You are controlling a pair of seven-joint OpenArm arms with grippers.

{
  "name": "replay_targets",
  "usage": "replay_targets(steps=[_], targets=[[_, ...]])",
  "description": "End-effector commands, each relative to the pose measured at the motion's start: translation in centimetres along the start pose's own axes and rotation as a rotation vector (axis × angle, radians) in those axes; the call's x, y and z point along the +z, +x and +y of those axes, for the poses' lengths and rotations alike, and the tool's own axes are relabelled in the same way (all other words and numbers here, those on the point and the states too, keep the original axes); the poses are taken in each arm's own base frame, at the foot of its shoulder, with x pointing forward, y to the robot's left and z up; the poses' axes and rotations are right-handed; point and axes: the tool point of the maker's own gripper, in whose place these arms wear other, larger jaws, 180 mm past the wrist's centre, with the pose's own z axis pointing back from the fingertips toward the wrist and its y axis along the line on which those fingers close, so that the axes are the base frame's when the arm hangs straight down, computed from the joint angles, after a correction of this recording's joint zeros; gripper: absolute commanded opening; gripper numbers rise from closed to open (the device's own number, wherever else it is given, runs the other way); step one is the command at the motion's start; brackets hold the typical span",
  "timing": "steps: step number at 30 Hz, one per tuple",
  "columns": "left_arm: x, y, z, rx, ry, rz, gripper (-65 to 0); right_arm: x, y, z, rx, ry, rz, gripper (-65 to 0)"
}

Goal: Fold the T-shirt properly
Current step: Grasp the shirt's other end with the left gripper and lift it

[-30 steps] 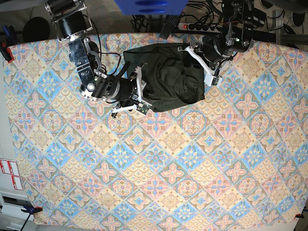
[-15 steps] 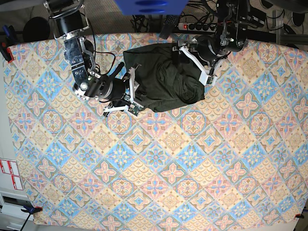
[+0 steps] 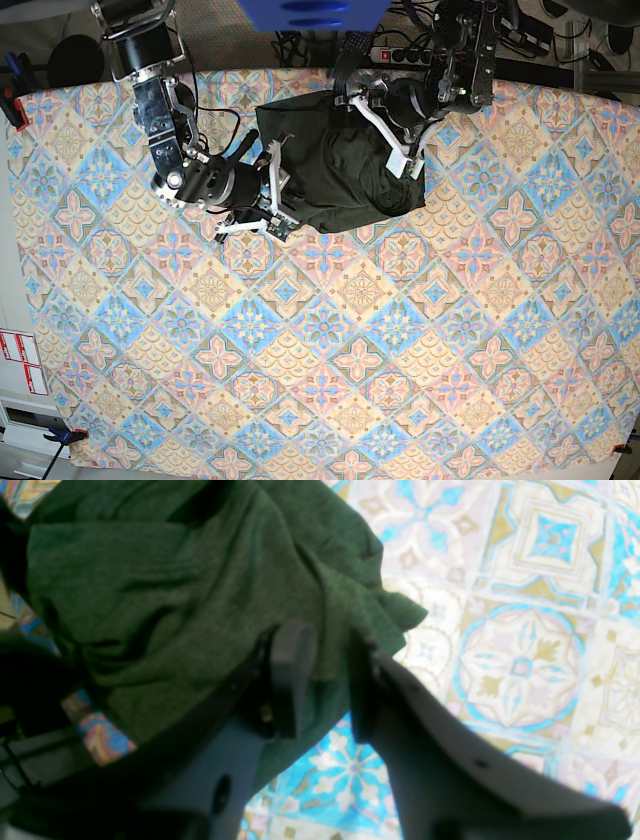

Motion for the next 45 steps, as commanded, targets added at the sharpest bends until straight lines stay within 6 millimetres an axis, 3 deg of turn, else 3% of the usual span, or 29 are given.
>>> replay_targets(steps=[1,4,6,8,10,11,14,20,26,32,36,41,43,45], targets=[[-0.1,0.2,-0.2,0.009,-0.015,-0.012,-19.4,0.5,1.6,-0.6,0.013,-0.011,-0.054,-48.9],[-0.4,0.2,0.1,0.016,-0.011,-0.007,-19.7,0.5,1.7,-0.6,0.014,-0.012,-0.054,-48.9],[-0.4,0.5,-0.1,0.011,-0.015,-0.013,-24.2,0.5,1.7,-0.7,0.015,-0.012,-0.055,-48.9],[-0.4,0.5,-0.5,0.021,-0.033,-0.016,-37.4,0.5,1.7,-0.7,0.015,-0.012,-0.055,-48.9],[-0.3,0.8,-0.8,0.039,-0.060,-0.024,-54.7,0.5,1.7,-0.7,0.015,-0.012,-0.055,-48.9],[-0.2,0.8,-0.9,0.047,-0.072,-0.025,-59.2,0.5,1.8,-0.7,0.015,-0.012,-0.057,-48.9],[0.2,0.8,-0.6,0.055,-0.087,-0.023,-65.0,0.5,1.8,-0.7,0.014,-0.014,-0.057,-48.9],[1.0,0.2,0.7,0.047,-0.066,-0.009,-65.0,0.5,1.8,-0.7,0.014,-0.014,-0.059,-49.0],[4.2,0.2,1.8,0.035,-0.012,-0.099,-65.0,0.5,1.7,-0.7,0.013,-0.013,-0.057,-49.0],[5.8,-2.1,3.9,0.039,0.042,-0.058,-65.0,0.5,1.7,-0.7,0.013,-0.013,-0.057,-49.0],[6.2,-2.9,5.1,0.017,0.075,-0.024,-65.0,0.5,1.7,-0.7,0.013,-0.013,-0.054,-48.9],[5.5,-3.4,7.7,0.040,0.115,0.016,-65.0,0.3,1.6,-0.2,0.019,-0.001,-0.047,-48.9],[5.1,-3.3,8.3,0.051,0.121,0.021,-64.6,0.0,1.7,0.8,0.035,0.025,-0.045,-48.9],[5.1,-3.2,8.2,0.051,0.118,0.018,-59.3,-0.7,2.0,2.9,0.075,0.078,-0.039,-48.9]])
